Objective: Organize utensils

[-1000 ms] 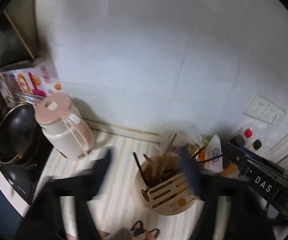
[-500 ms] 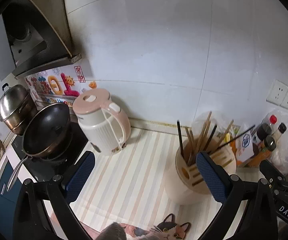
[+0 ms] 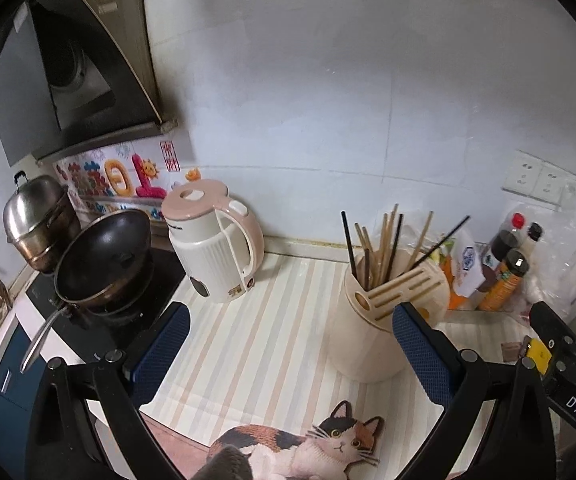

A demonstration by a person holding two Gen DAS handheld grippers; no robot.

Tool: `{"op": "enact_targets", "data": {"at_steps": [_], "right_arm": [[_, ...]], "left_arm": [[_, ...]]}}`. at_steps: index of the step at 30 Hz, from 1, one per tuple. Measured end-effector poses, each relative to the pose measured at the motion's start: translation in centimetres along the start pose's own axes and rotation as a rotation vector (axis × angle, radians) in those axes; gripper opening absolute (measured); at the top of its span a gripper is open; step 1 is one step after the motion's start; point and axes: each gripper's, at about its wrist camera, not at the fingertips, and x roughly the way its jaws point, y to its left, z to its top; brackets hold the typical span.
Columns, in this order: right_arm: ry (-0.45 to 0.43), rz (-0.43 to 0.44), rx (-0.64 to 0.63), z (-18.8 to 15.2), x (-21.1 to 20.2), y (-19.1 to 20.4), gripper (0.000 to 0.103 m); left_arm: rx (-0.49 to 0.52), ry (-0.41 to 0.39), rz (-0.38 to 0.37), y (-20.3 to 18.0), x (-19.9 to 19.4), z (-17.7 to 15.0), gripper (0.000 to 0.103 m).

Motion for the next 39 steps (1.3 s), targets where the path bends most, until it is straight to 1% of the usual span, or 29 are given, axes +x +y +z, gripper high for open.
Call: {"op": "enact_targets", "data": {"at_steps": [5,11,16,20,24,27,34,39], "right_arm": [[-0.049,-0.029,0.025,-2.1,-5.9,1.0,0.101],[-0.1,-0.073,0.058,-5.2,-13.4,2.4,0.103],[-0.138,-0.103,0.082,-7.5,-18.9,3.3,0.103],[-0.151,-0.116,0.089,-8.4,-21.7,3.7,0.103],[-0.148,-0.112,0.089,-8.8,-23.0,3.6,0.103],[-0.141,-0.106,0.094,-8.7,-23.5,3.1,0.103],[-0.102,-0.084,0.074,-8.4,-23.0,2.3,0.103],[-0.084,-0.081,0.059,-8.2,-22.3,1.6,0.103]], "left_arm": [[0.019,-0.038,-0.035,1.6,-4.5,-1.5,0.103],[0.043,-0.071,-0.097,4.3,-10.5,-3.6,0.103],[0.06,-0.076,-0.13,5.6,-13.5,-5.1,0.103],[0.066,-0.073,-0.143,6.2,-15.3,-5.8,0.103],[0.057,-0.071,-0.141,6.4,-16.5,-6.2,0.103],[0.046,-0.055,-0.138,6.3,-16.6,-6.3,0.103],[0.026,-0.01,-0.121,5.8,-16.1,-6.4,0.103],[0.039,0.009,-0.107,5.0,-15.7,-6.8,0.103]]}}
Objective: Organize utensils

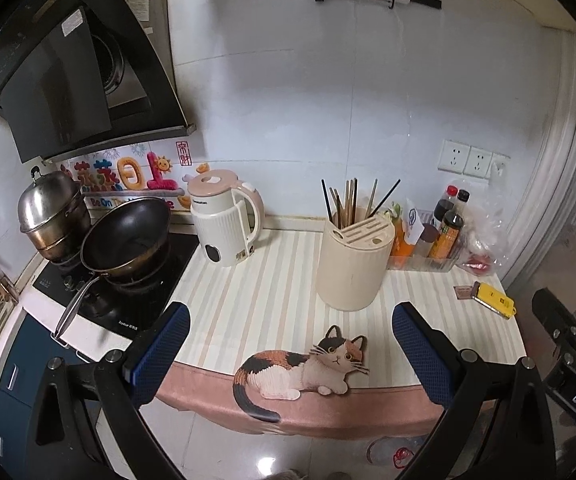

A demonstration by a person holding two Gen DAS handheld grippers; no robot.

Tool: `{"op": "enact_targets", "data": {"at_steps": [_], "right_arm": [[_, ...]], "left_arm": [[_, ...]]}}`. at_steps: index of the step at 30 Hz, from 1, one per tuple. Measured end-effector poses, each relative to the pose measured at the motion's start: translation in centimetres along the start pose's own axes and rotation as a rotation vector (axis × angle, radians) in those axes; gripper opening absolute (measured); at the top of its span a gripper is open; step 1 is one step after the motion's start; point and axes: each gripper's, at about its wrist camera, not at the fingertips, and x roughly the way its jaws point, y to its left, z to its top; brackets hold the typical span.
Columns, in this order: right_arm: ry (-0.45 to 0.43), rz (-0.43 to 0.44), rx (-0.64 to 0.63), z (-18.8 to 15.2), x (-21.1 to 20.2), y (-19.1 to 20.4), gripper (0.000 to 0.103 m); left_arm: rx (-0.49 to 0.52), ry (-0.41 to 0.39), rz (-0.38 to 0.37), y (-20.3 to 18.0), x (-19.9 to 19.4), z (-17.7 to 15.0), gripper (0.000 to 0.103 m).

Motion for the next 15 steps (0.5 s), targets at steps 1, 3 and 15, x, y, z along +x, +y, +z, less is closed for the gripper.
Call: {"op": "enact_targets", "data": {"at_steps": [1,3,15], "right_arm": [[0.003,0.001,-0.002,0.04,0.16,-0.08,0.103],[0.007,0.004,-0.002,0.03,0.38,-0.16,0.103],[0.014,0.021,-0.009,0.38,1.12,0.15,0.103]], "left_arm": [[0.002,0.003,0.001,-0.05,0.16,0.0,0.103],[0.006,0.007,0.006,-0.21,0.34,-0.04,0.103],[0.009,0.01,0.016,-0.2,0.71,-0.03,0.103]]}}
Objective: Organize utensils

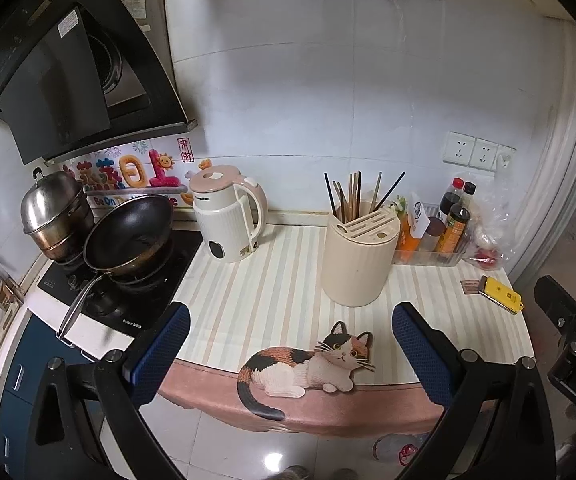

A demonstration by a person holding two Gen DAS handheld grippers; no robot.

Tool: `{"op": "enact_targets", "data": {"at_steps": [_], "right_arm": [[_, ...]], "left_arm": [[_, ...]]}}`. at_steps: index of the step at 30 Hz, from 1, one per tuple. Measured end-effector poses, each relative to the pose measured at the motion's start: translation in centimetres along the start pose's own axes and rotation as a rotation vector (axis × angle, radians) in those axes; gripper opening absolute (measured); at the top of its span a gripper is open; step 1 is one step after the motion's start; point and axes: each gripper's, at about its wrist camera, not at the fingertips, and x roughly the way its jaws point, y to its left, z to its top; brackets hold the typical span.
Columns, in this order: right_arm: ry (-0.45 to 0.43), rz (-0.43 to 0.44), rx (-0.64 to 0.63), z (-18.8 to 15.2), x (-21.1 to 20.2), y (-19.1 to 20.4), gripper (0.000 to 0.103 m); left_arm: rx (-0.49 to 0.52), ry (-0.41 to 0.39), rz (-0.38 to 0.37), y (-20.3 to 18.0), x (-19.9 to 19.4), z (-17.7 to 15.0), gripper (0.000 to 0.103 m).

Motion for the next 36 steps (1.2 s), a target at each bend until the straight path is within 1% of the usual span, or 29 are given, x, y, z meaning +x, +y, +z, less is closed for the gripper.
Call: {"op": "enact_targets", "data": {"at_steps": [13,36], "right_arm": [[0.007,-0.001,-0.011,-0.18,0.18,0.6,0.103],[0.012,0.005,-0.012,-0.52,0.11,0.6,0.103]], "left_arm": [[0.004,0.0,0.016,0.32,0.1,-0.16,0.103],[0.014,-0.007,0.007,0.41,-0.24,-0.12,0.103]]}}
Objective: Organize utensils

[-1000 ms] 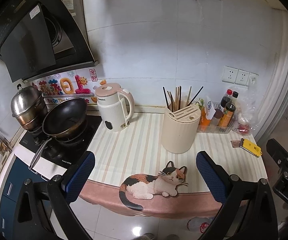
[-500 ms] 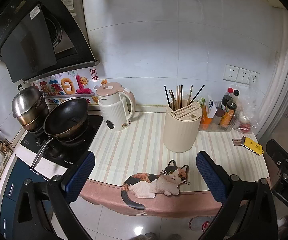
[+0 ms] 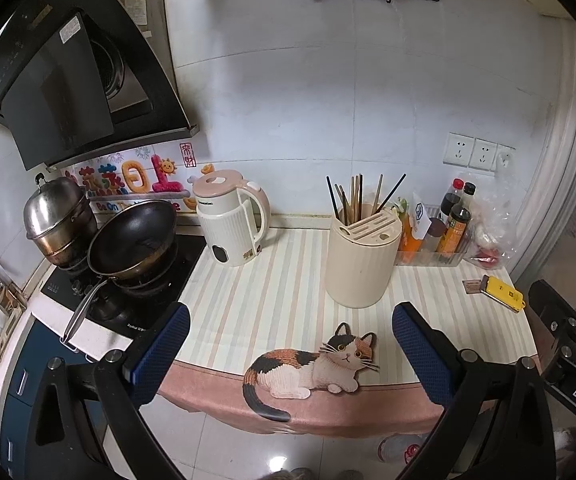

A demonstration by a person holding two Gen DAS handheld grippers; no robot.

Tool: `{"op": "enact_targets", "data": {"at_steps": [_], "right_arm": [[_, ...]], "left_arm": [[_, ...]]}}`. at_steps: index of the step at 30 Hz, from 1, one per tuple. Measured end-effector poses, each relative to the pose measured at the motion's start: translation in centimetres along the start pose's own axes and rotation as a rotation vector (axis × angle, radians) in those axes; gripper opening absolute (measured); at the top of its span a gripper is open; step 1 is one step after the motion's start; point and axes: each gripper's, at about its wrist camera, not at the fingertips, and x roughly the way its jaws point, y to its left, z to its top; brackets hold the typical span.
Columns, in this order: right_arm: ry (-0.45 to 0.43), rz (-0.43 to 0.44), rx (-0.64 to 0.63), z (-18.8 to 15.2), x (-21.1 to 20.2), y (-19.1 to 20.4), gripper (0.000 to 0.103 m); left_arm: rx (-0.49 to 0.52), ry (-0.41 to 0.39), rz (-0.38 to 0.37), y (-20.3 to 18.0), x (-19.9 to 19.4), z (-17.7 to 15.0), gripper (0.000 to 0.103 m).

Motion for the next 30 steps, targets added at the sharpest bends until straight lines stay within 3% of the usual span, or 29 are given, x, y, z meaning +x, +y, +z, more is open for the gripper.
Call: {"op": "enact_targets", "data": {"at_steps": [30], "right_arm": [[-0.006,-0.011,0.007,0.13,-0.52,0.51,0.103]], "left_arm": [[0.005,-0.003,-0.003,0.15,-0.28,-0.03,0.103]]}}
